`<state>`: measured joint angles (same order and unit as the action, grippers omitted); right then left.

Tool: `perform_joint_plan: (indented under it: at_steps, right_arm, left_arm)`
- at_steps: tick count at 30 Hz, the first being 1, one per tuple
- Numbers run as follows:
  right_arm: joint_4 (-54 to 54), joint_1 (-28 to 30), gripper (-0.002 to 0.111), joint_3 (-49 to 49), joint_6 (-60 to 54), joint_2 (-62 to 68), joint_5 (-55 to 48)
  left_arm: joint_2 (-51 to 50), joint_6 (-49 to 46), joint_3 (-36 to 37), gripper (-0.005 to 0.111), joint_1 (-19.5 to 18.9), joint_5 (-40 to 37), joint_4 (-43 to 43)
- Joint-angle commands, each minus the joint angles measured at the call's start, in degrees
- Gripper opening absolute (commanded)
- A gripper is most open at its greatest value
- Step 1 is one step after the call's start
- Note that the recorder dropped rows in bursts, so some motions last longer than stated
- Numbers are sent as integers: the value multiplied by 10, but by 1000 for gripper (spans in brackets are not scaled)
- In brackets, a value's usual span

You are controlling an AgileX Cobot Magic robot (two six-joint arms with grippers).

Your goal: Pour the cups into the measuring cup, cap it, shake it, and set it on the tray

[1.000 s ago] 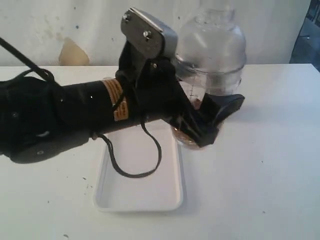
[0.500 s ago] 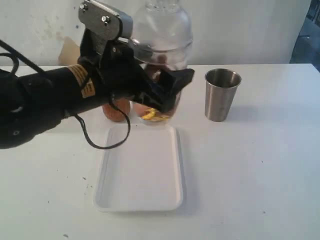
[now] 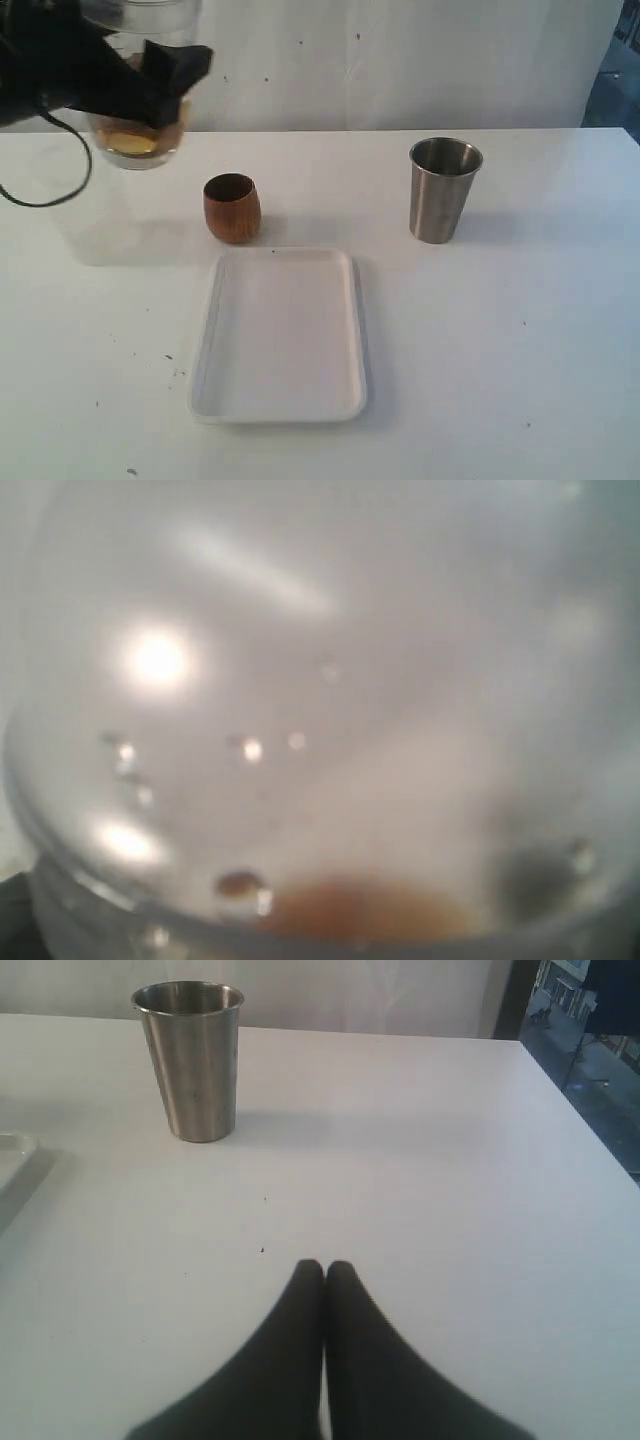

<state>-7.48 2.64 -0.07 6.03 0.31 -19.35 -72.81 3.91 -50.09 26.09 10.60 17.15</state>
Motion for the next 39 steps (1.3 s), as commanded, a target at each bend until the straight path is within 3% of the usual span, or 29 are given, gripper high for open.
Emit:
perform_joint_plan:
  at_steps: [1, 5, 9, 13, 18, 29, 39]
  right_arm:
    - [1, -3, 0, 1, 2, -3, 1]
    - [1, -3, 0, 1, 2, -3, 1]
    - [1, -3, 0, 1, 2, -3, 1]
    - [1, -3, 0, 1, 2, -3, 1]
    - [1, -3, 0, 1, 2, -3, 1]
    - [1, -3, 0, 1, 22, -3, 1]
    - [1, -3, 0, 1, 22, -3, 1]
  left_arm:
    - [17, -23, -6, 0, -114, 5, -4]
    - [13, -23, -6, 0, -233, -12, -4]
    - [-15, -58, -6, 0, -316, -14, -4]
    - [-80, -153, -6, 0, -365, -12, -2]
    - [-158, -261, -6, 0, -374, 32, -2]
    - [-262, -405, -6, 0, -374, 192, -2]
    - [-298, -503, -26, 0, -374, 232, -2]
